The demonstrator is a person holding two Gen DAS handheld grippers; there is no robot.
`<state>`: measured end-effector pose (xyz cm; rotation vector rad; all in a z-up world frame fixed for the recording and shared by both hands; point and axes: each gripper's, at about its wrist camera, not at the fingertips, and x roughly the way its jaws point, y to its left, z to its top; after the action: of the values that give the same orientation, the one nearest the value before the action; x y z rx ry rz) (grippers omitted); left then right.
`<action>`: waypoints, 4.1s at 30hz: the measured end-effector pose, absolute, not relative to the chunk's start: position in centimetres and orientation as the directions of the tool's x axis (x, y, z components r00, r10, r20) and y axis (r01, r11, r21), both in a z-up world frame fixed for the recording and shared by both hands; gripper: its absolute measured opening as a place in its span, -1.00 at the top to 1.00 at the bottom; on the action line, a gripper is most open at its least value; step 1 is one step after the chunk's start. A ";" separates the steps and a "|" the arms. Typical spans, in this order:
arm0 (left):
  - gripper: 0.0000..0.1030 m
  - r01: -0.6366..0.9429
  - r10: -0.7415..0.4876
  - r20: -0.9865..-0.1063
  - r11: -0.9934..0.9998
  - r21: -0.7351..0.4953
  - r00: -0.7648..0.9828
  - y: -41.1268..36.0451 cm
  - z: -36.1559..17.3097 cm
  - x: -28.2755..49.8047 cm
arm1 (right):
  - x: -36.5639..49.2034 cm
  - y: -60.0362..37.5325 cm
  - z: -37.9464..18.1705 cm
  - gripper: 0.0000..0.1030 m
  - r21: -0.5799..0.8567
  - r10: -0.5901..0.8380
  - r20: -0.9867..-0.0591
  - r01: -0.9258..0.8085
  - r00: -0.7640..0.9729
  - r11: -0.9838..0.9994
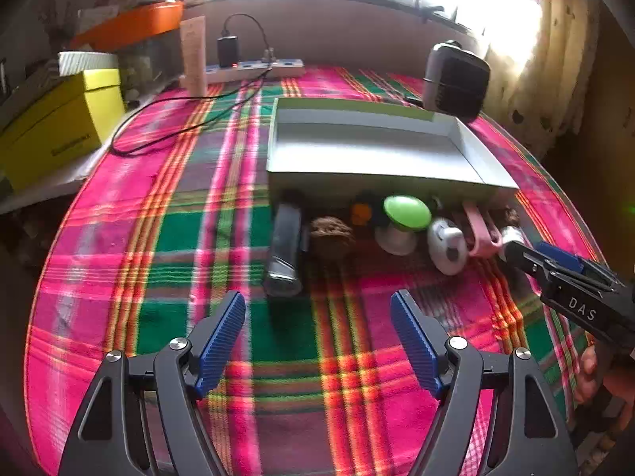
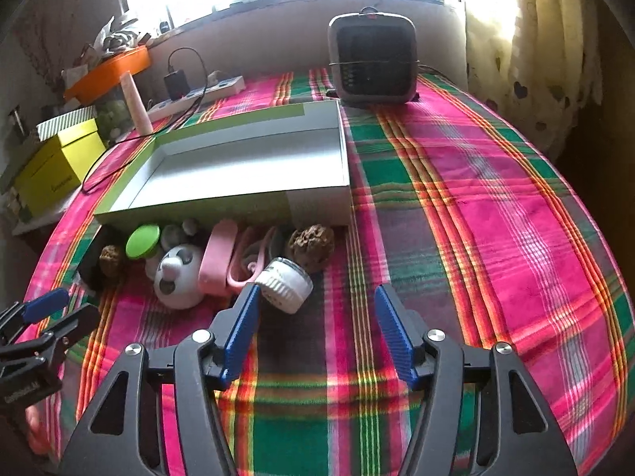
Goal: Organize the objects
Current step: 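Grasp the white round cap with the right gripper while the left gripper grasps the black flashlight, then lift the flashlight and cap and carry both toward the box lid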
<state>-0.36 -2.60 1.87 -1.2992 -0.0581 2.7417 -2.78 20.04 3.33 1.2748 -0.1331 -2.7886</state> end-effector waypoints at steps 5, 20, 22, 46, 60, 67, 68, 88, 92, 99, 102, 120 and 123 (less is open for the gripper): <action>-0.47 -0.061 0.102 -0.764 -0.995 -0.082 -0.637 -3.5 1.9 -1.0 | -3.2 19.9 3.3 0.00 0.106 -0.112 -0.752 0.048 -0.649 -0.993; -0.39 -0.019 0.088 -0.780 -0.995 -0.097 -0.619 -5.5 1.0 -3.0 | -3.9 19.3 3.1 0.47 0.103 -0.144 -0.764 0.100 -0.629 -0.990; -0.35 -0.022 0.086 -0.781 -0.995 -0.093 -0.619 -5.7 0.9 -3.3 | -3.9 19.2 3.1 0.48 0.104 -0.144 -0.764 0.100 -0.629 -0.990; 0.52 -0.066 0.130 -0.776 -0.991 -0.114 -0.618 -5.4 0.6 -2.9 | -2.3 19.1 3.3 0.57 0.100 -0.150 -0.753 0.114 -0.640 -0.988; 0.50 -0.106 0.168 -0.783 -0.986 -0.131 -0.599 -4.4 0.6 -0.6 | -1.4 18.4 3.2 0.57 0.099 -0.170 -0.752 0.145 -0.637 -0.984; 0.18 -0.113 0.164 -0.782 -0.986 -0.120 -0.602 -3.9 0.6 -1.5 | -1.2 17.9 3.0 0.57 0.101 -0.184 -0.757 0.165 -0.627 -0.981; 0.18 -0.114 0.158 -0.781 -0.987 -0.112 -0.604 -3.8 0.6 -1.7 | -1.3 17.9 2.9 0.57 0.102 -0.184 -0.758 0.166 -0.626 -0.981; 0.58 -0.075 0.078 -0.783 -0.996 -0.040 -0.617 -3.6 0.6 -2.7 | -1.5 17.9 2.8 0.58 0.110 -0.201 -0.755 0.182 -0.624 -0.977; 0.58 -0.075 0.081 -0.783 -0.996 -0.044 -0.616 -3.6 0.6 -2.7 | -1.5 17.9 2.8 0.58 0.110 -0.200 -0.755 0.181 -0.624 -0.977; 0.58 -0.073 0.093 -0.781 -0.995 -0.062 -0.618 -3.7 0.9 -2.3 | -1.4 17.9 3.0 0.59 0.112 -0.205 -0.750 0.184 -0.629 -0.976; 0.58 -0.076 0.100 -0.776 -0.995 -0.068 -0.623 -3.6 1.2 -2.1 | -1.3 17.8 3.3 0.61 0.109 -0.208 -0.741 0.191 -0.638 -0.975; 0.58 -0.067 0.109 -0.757 -0.994 -0.086 -0.644 -3.8 2.5 -1.1 | -1.0 17.5 4.2 0.61 0.110 -0.221 -0.726 0.208 -0.651 -0.972; 0.58 -0.063 0.112 -0.750 -0.994 -0.093 -0.652 -3.9 2.7 -1.0 | -0.8 17.3 4.5 0.61 0.108 -0.226 -0.720 0.216 -0.656 -0.970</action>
<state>-0.99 -3.93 2.73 -1.2626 -0.0898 2.7701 -0.80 17.34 4.50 1.1571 -0.0181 -2.6570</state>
